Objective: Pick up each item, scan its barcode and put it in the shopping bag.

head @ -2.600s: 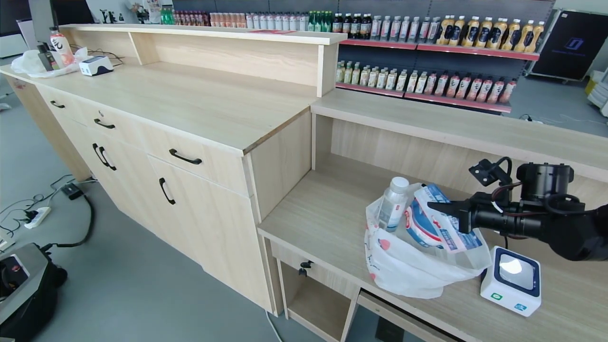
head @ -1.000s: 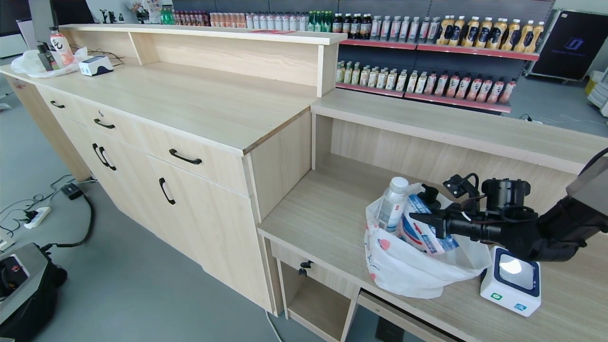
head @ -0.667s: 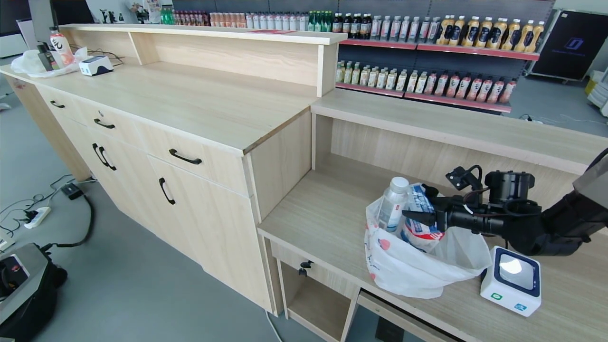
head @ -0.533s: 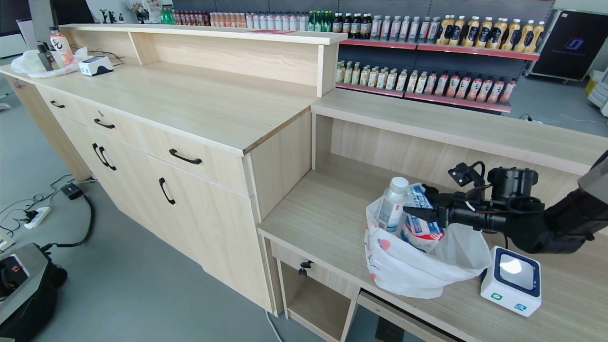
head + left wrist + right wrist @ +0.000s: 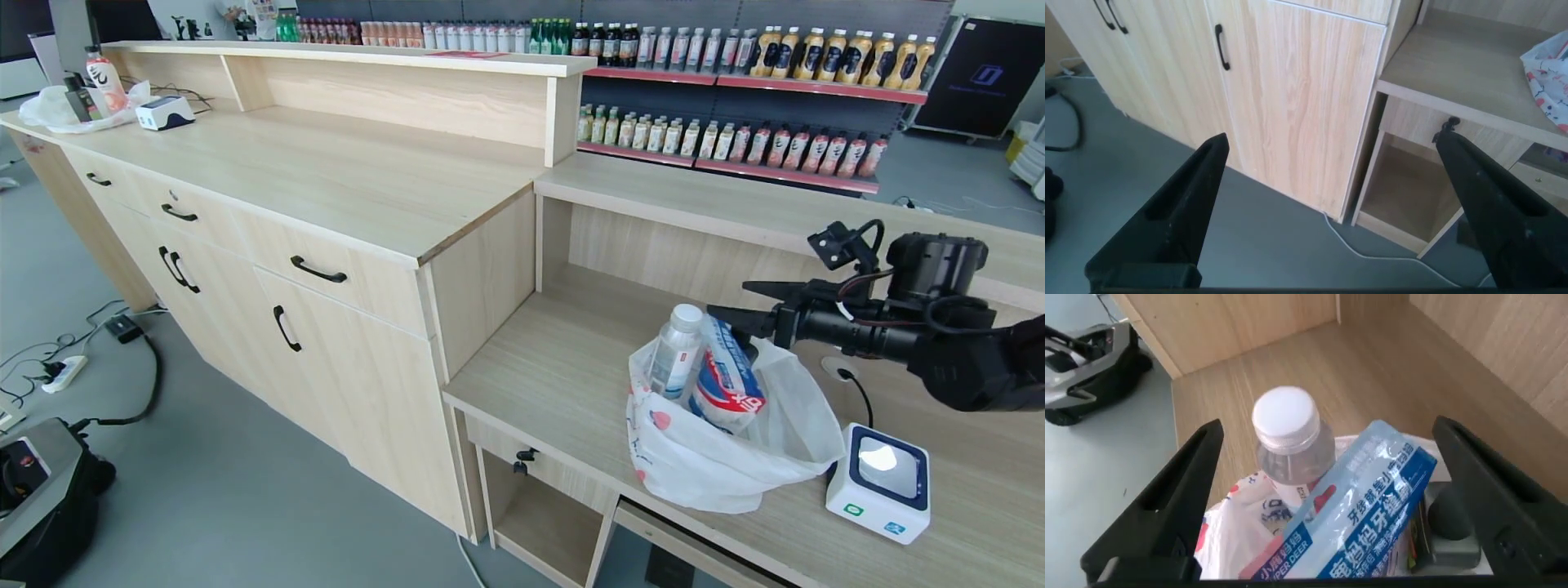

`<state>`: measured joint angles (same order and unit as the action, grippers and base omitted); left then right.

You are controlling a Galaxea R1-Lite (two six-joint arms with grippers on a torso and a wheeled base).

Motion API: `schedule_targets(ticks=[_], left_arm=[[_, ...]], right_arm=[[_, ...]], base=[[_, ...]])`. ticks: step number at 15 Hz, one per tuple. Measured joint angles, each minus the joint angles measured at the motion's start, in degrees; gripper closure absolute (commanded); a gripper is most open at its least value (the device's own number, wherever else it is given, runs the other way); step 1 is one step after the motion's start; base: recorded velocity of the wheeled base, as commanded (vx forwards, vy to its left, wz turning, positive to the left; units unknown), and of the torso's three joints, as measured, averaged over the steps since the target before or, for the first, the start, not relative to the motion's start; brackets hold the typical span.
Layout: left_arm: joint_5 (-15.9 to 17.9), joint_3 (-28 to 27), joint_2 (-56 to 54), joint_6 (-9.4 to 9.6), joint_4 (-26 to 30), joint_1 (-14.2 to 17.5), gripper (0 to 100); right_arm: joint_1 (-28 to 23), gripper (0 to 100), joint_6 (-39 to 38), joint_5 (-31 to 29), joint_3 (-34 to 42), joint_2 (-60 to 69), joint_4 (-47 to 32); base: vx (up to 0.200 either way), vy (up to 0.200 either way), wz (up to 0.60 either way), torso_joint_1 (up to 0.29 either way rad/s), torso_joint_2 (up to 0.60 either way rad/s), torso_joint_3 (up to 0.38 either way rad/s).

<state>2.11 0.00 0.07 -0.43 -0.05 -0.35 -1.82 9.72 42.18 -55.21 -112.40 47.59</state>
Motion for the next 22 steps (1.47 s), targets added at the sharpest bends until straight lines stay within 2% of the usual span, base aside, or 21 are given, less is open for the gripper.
schedule_targets(ticks=[3,5,8,9,10,12,14,16,18,22], left_arm=[[0.00,0.00,0.00,0.00,0.02,0.00,0],[0.00,0.00,0.00,0.00,0.02,0.00,0],[0.00,0.00,0.00,0.00,-0.02,0.02,0],[0.00,0.00,0.00,0.00,0.02,-0.02,0],[0.00,0.00,0.00,0.00,0.02,0.00,0],[0.00,0.00,0.00,0.00,0.05,0.02,0],[0.00,0.00,0.00,0.00,0.00,0.02,0],[0.00,0.00,0.00,0.00,0.02,0.00,0],[0.00,0.00,0.00,0.00,0.00,0.00,0],[0.00,0.00,0.00,0.00,0.02,0.02,0]], right_arm=[[0.06,0,0.55,-0.06,1.96,7.79,0.20],[-0.09,0,5.03,-1.01,3.97,12.59,0.30],[-0.52,0,13.46,-10.68,5.33,17.73,-3.54],[-0.61,0,14.15,-11.89,5.08,18.88,-4.40],[-0.39,0,14.51,-15.91,4.55,20.11,-7.23],[0.66,0,10.89,-27.10,1.41,23.78,-15.35],[1.29,0,6.51,-32.93,-0.38,27.67,-22.83],[1.11,0,3.96,-35.94,0.33,30.29,-24.49],[0.34,0,1.80,-38.44,3.80,32.79,-24.75],[-1.02,0,-0.69,-39.61,15.75,39.99,-23.95]], base=[[0.000,0.000,0.00,0.000,0.00,0.000],[0.000,0.000,-0.30,-0.001,0.00,-0.001],[0.000,0.000,-0.60,-0.002,0.00,0.002],[0.000,0.000,-0.60,0.017,0.00,-0.002],[0.000,0.000,-0.60,0.017,0.01,-0.007],[0.000,0.000,-0.60,0.000,0.00,0.000],[0.000,0.000,-0.60,0.005,0.00,0.000],[0.000,0.000,-0.60,0.007,0.00,0.002],[0.000,0.000,0.00,0.000,0.00,0.000],[0.000,0.000,0.00,0.000,0.00,0.000]])
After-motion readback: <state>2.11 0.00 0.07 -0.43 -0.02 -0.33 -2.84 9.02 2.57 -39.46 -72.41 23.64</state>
